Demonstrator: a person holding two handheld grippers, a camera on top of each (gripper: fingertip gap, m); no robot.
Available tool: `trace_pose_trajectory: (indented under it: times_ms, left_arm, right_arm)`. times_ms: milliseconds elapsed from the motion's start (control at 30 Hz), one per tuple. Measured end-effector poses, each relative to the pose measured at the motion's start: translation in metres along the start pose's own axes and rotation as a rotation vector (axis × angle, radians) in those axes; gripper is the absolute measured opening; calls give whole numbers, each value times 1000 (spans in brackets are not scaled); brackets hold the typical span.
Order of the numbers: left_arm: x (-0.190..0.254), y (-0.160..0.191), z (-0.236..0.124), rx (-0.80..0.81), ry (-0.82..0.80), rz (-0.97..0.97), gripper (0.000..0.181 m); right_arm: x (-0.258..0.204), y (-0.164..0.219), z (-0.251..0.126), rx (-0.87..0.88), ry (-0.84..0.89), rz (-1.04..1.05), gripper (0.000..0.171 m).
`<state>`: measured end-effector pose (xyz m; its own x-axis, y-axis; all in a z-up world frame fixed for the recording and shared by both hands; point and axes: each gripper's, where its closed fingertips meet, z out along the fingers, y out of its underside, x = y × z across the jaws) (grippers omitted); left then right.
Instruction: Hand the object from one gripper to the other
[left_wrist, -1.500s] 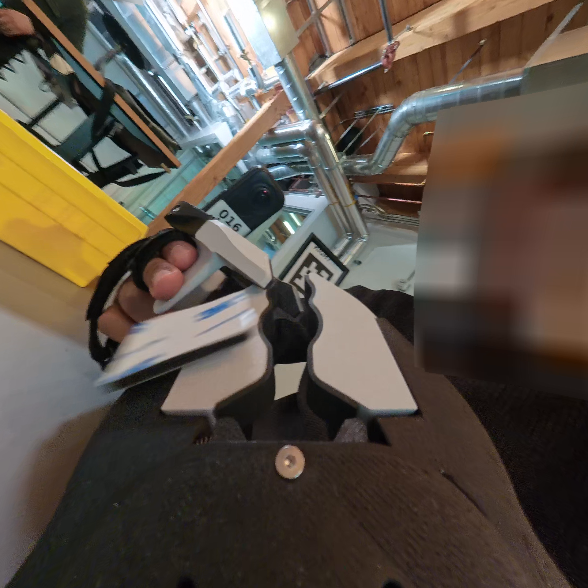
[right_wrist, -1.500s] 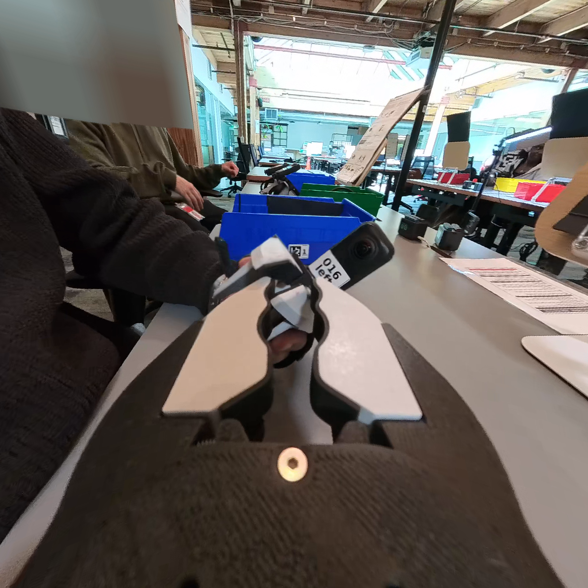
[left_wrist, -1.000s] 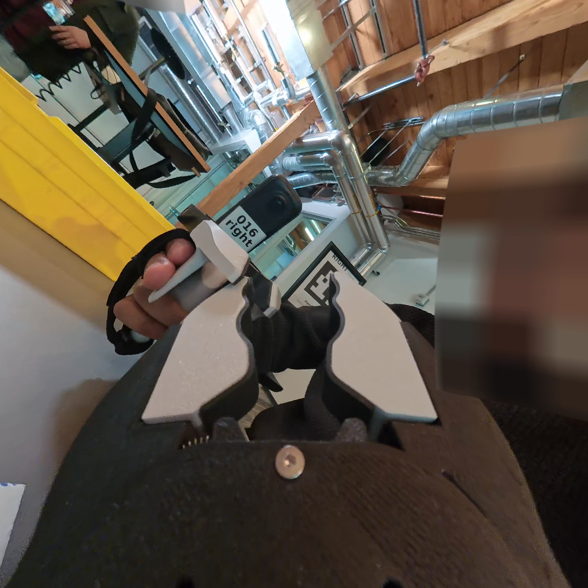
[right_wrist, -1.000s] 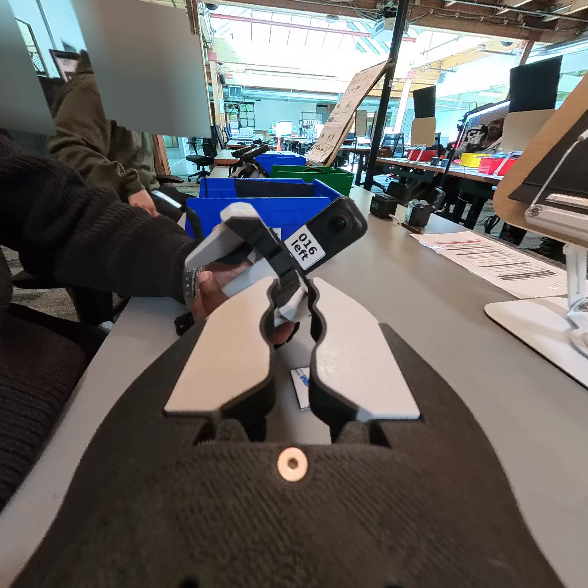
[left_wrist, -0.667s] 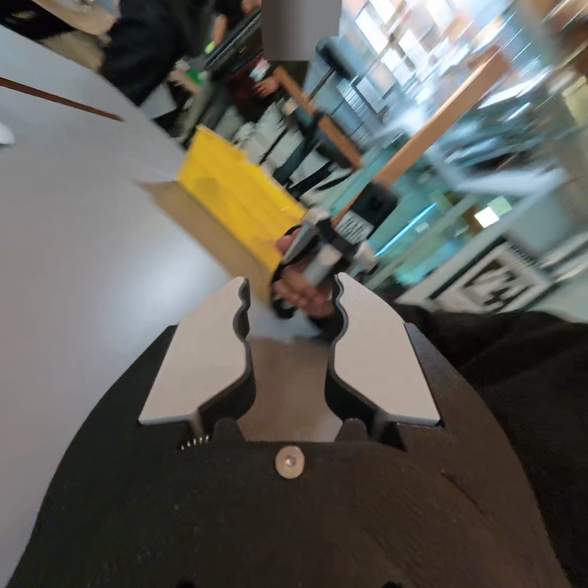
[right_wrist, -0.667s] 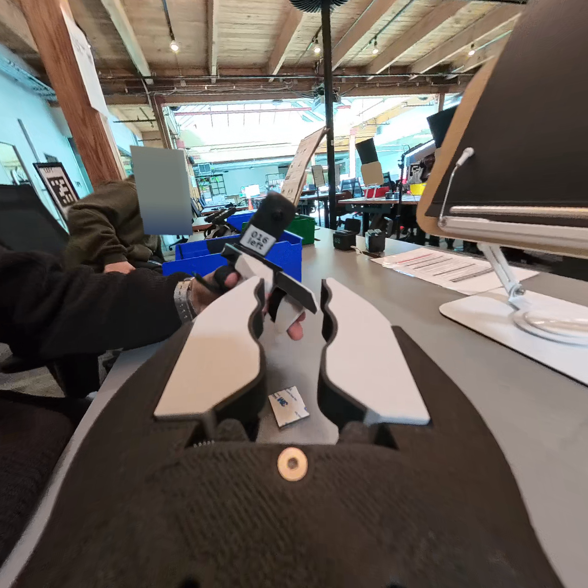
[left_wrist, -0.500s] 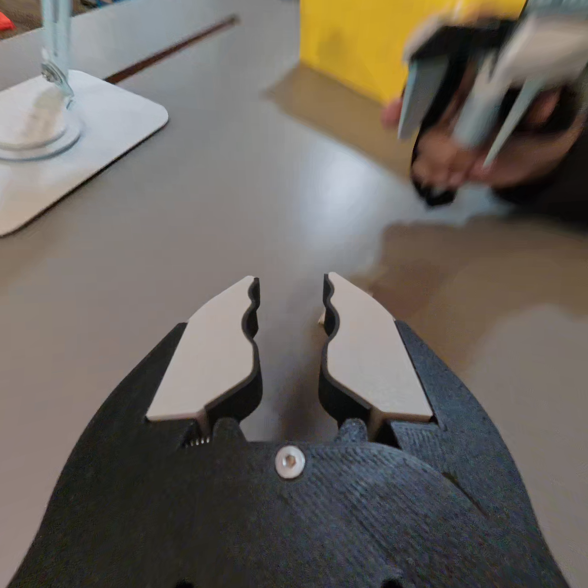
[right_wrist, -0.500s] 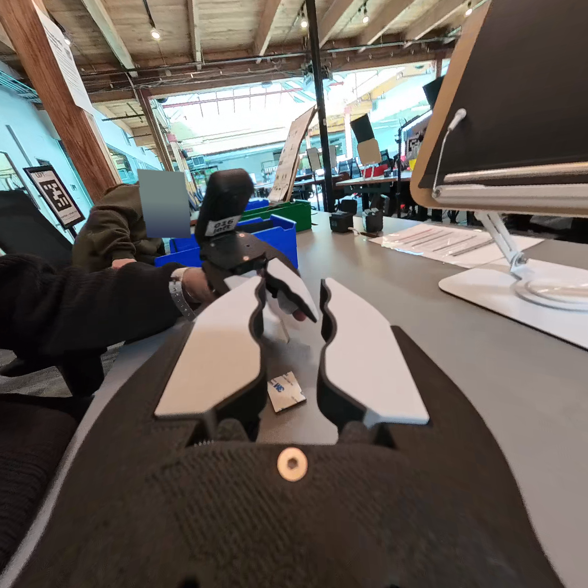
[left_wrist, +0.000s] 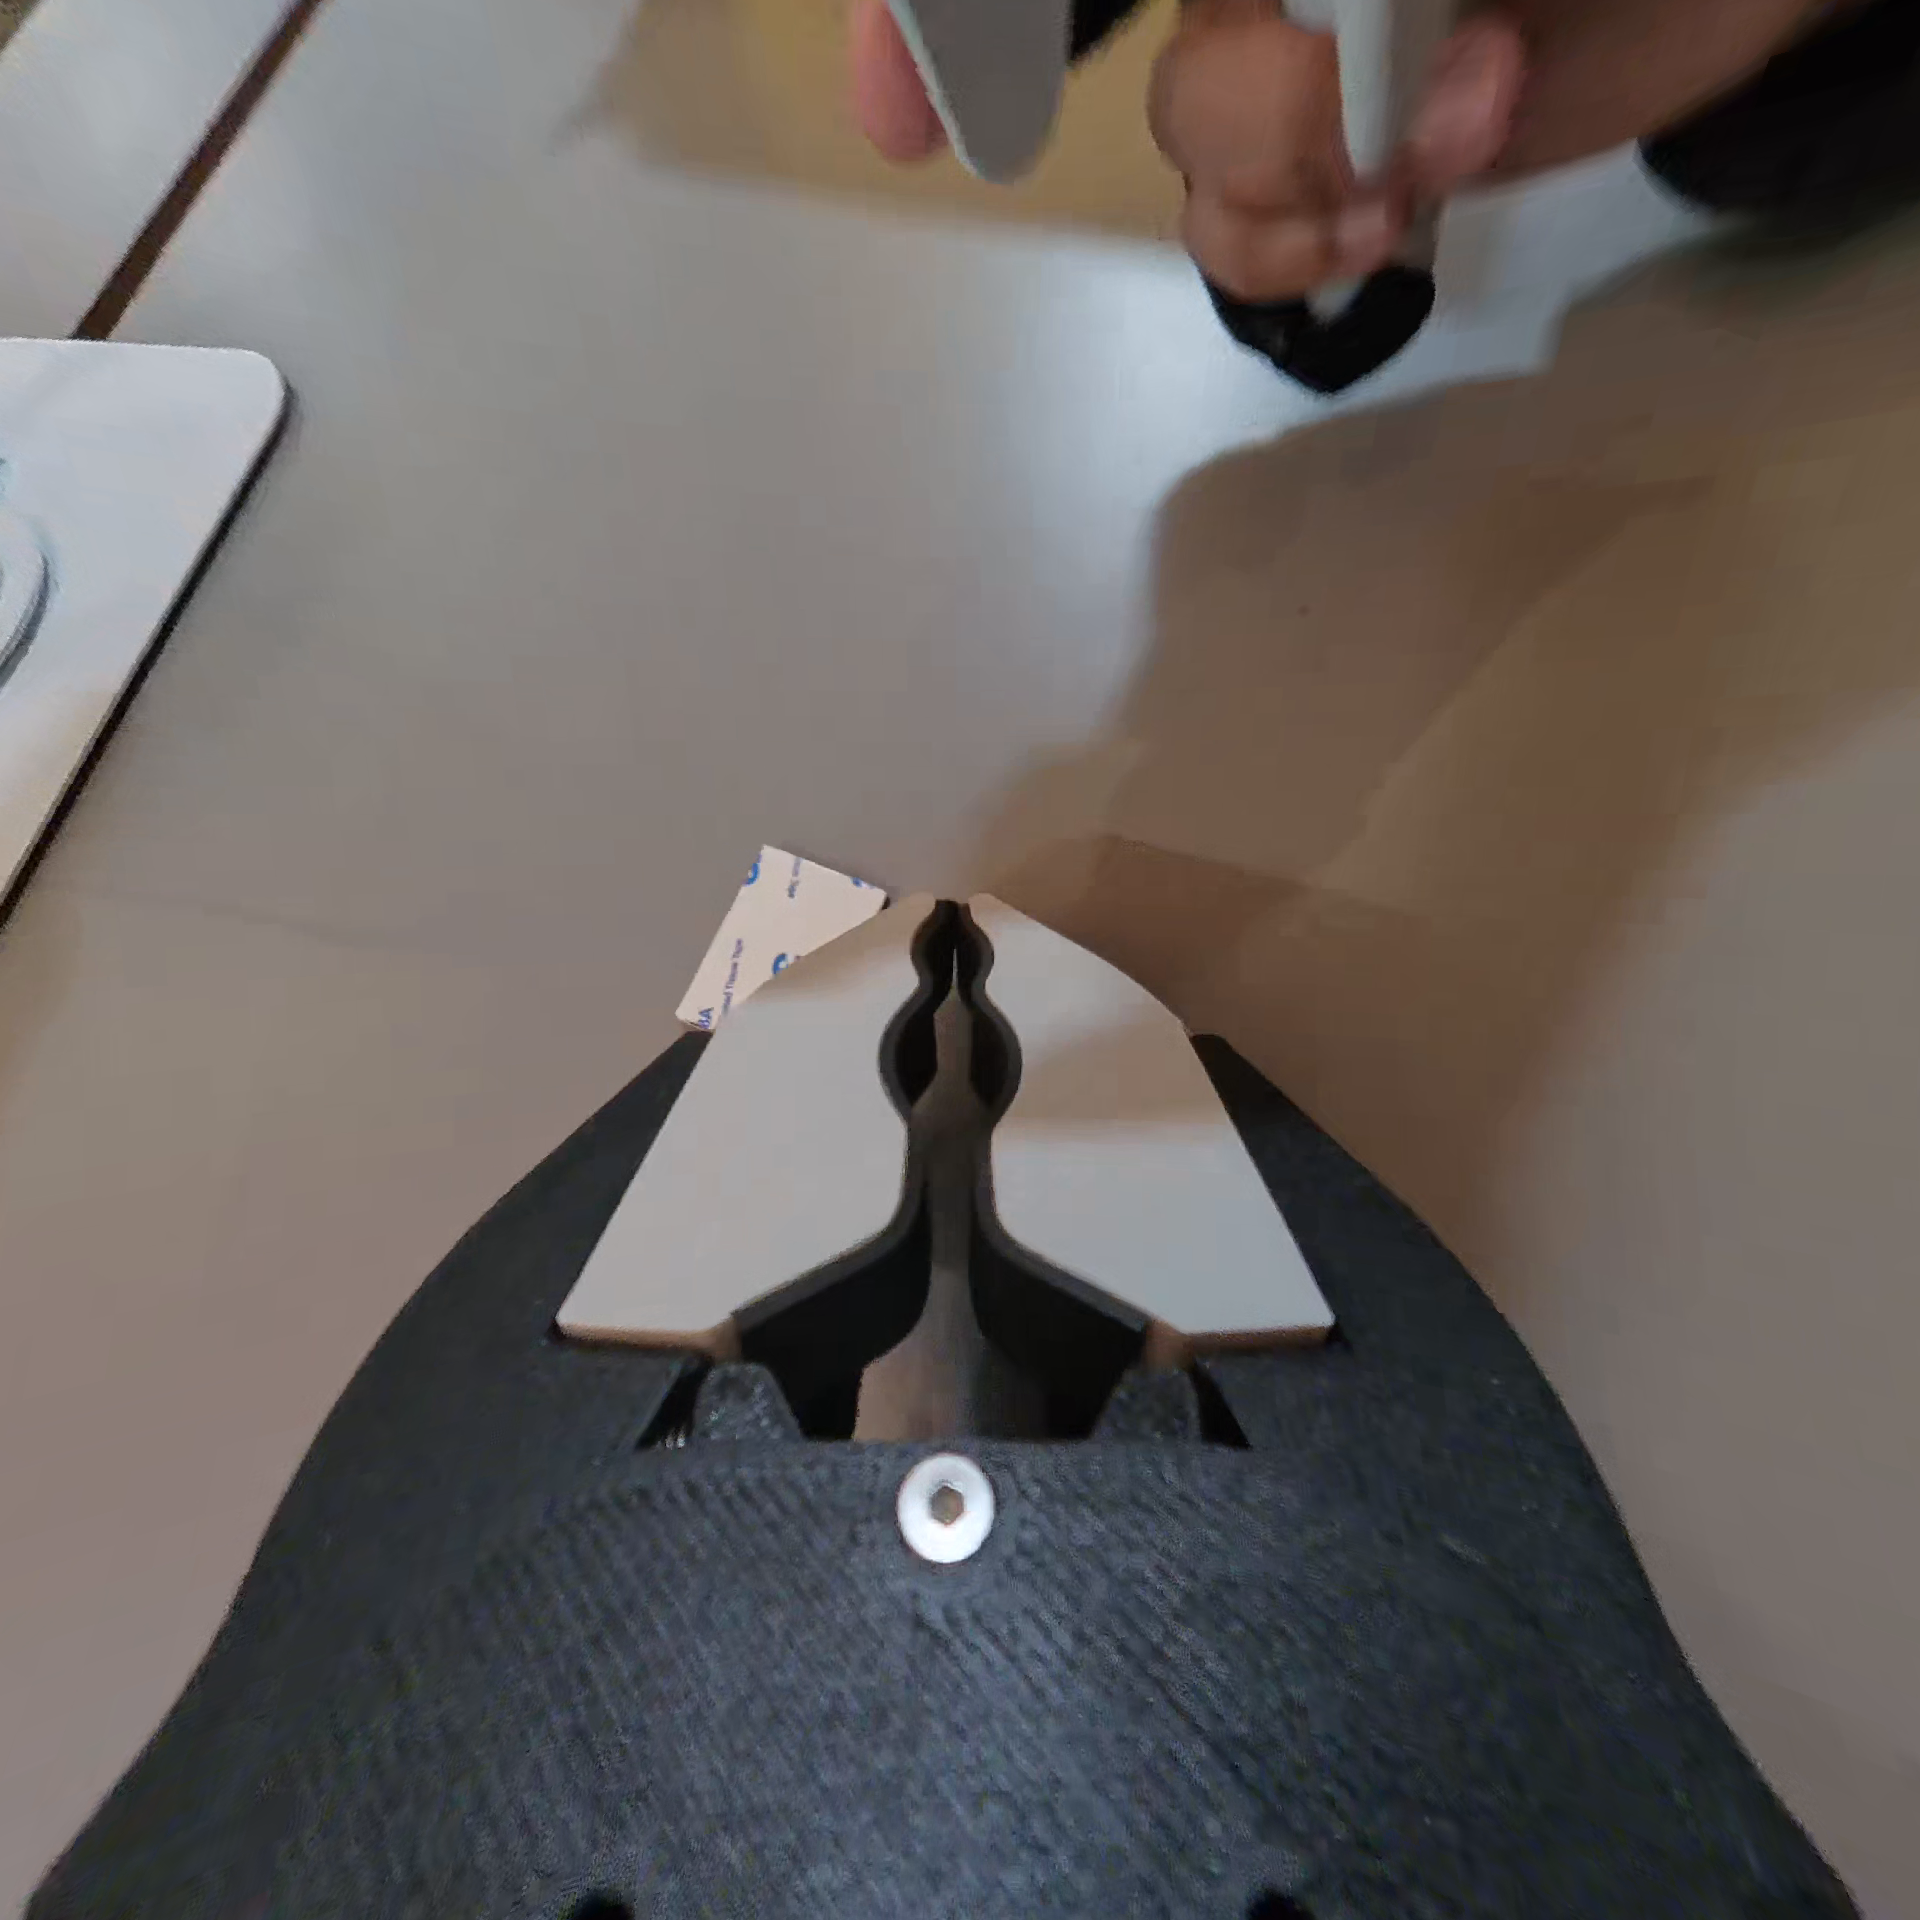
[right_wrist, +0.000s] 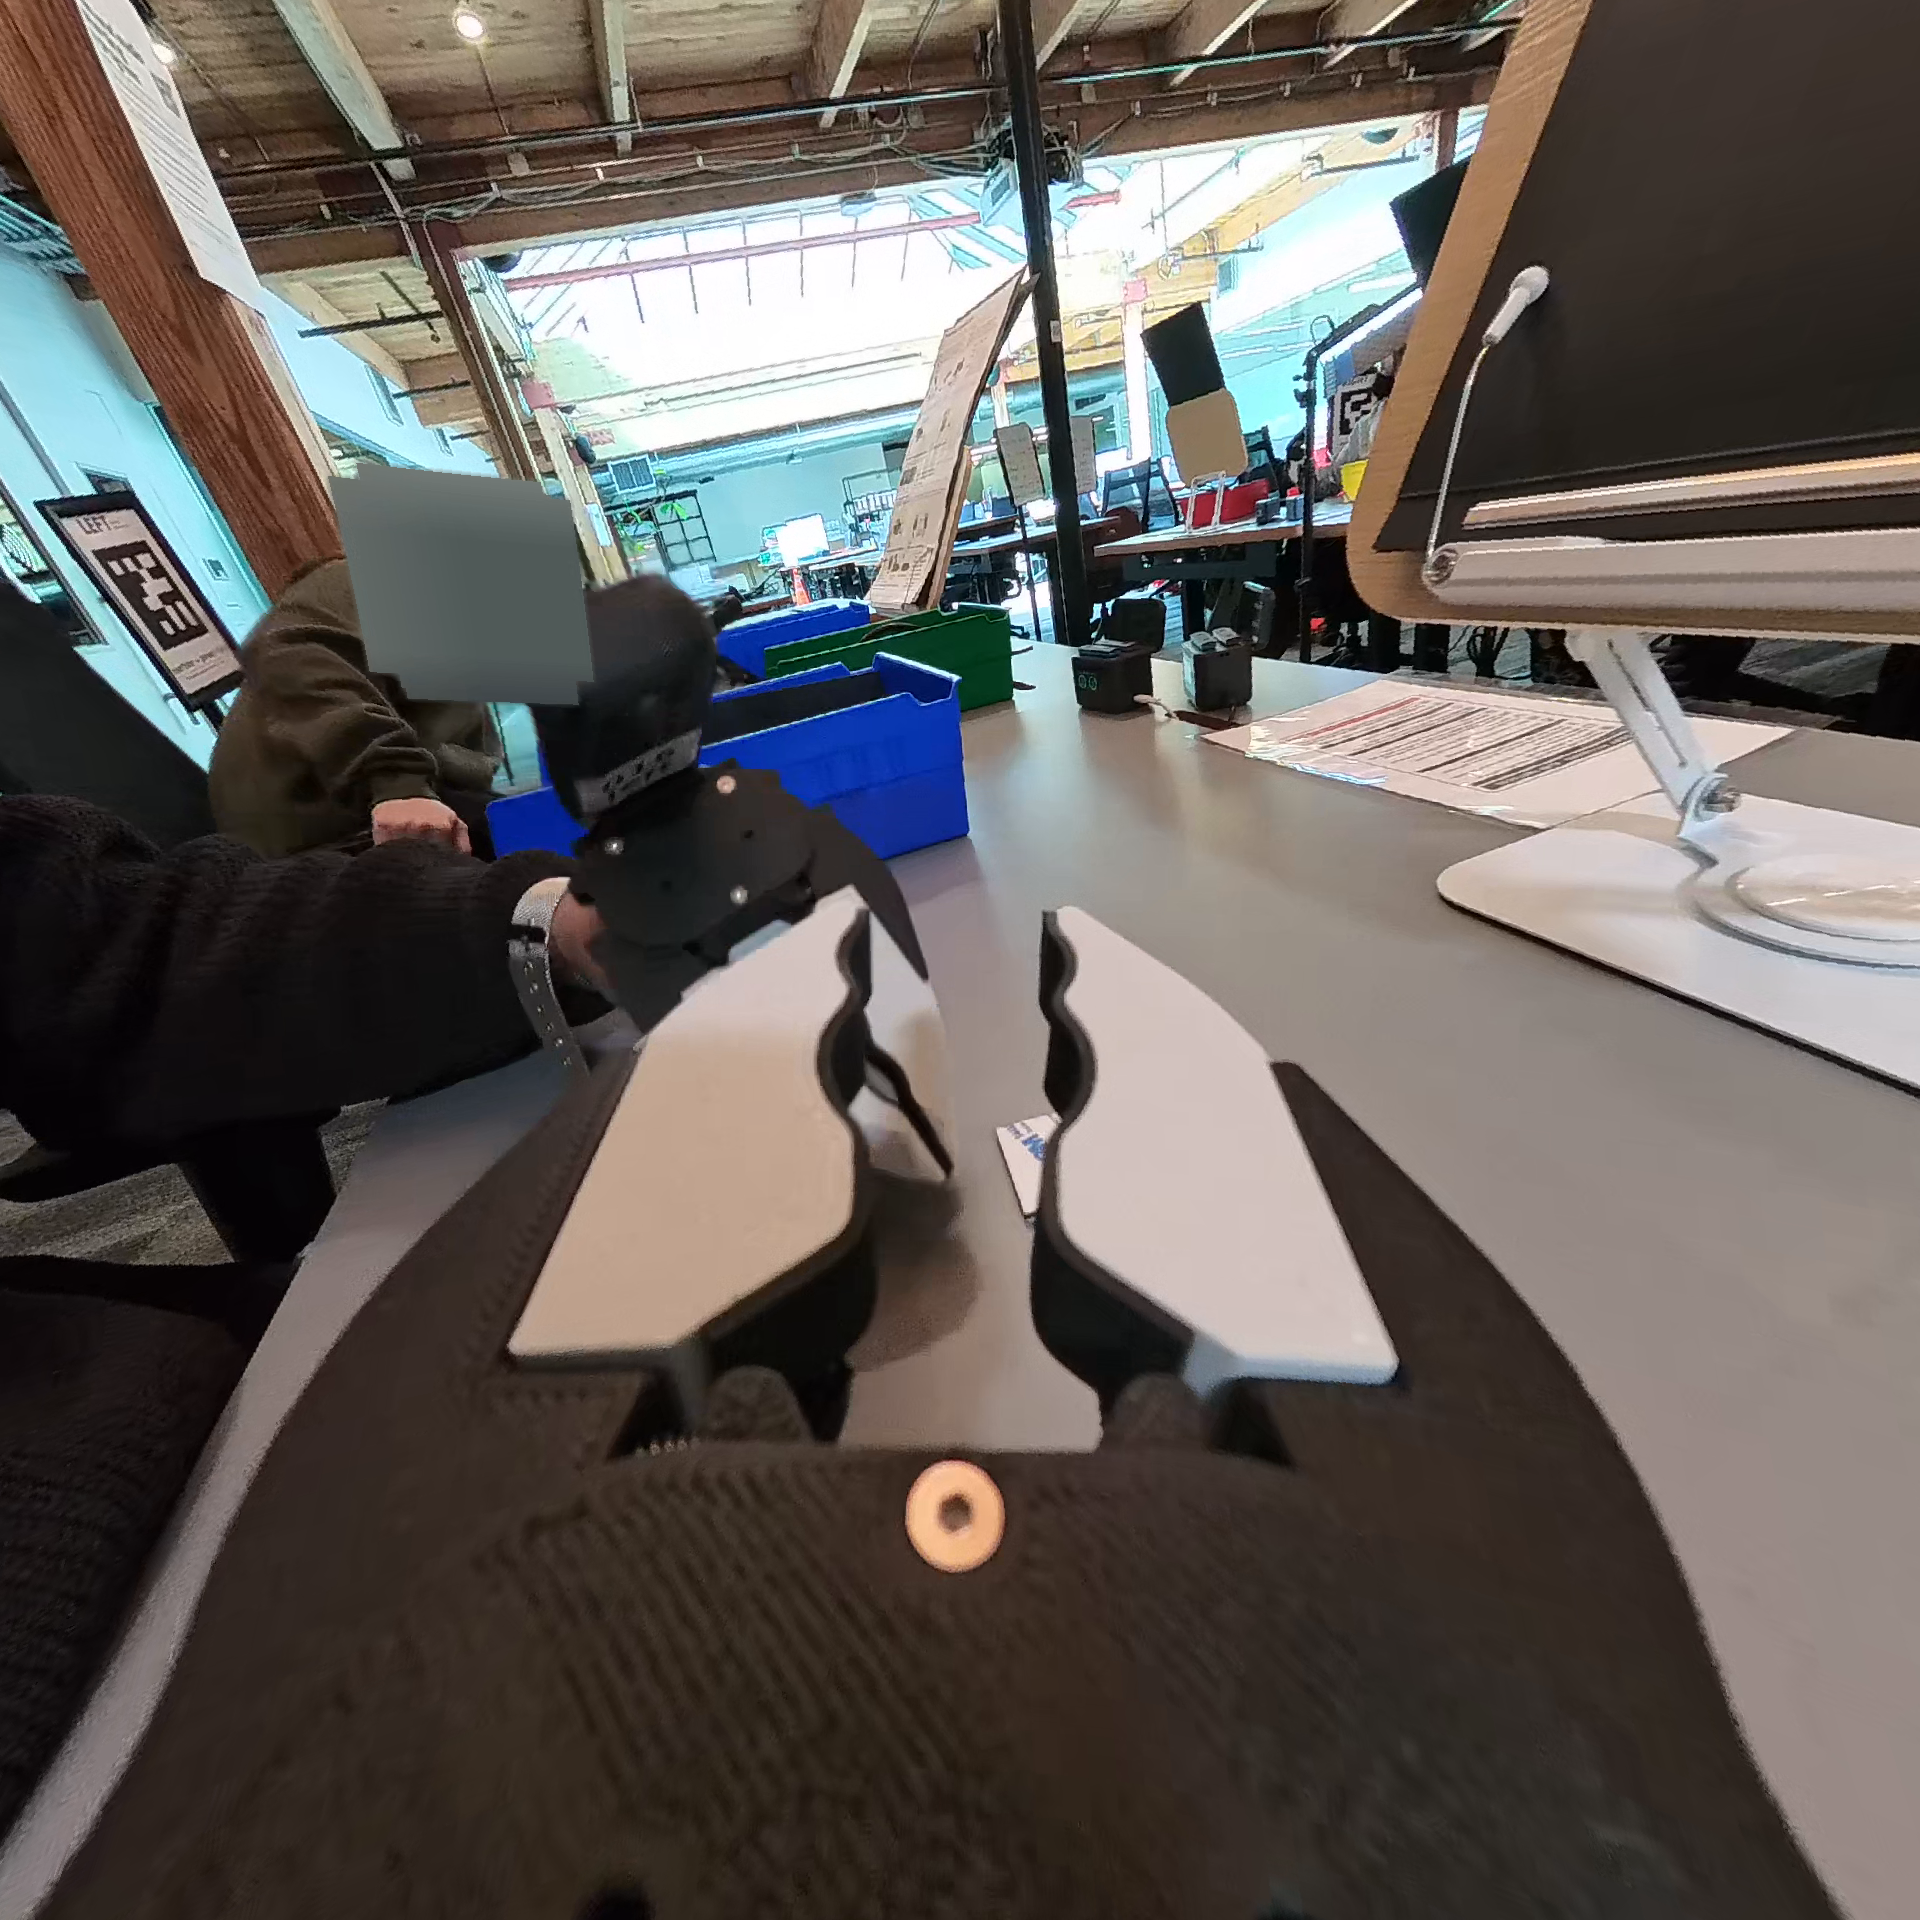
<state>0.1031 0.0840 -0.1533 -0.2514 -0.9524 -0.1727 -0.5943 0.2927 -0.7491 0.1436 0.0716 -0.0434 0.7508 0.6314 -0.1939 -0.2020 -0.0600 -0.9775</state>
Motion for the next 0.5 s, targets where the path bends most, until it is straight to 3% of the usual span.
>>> trace_pose_trajectory:
  times_ms: [200, 333, 500]
  left_arm:
    - [-15, -16, -14, 159, 44, -200, 0]
    - [-11, -10, -10, 121, 55, -173, 0]
    - [-21, -5, -1, 53, -113, -75, 50]
  right_arm:
    - [2, 1, 0, -5, 4, 6, 31]
    - [4, 1, -1, -1, 8, 18, 31]
    - [3, 3, 1, -7, 3, 26, 31]
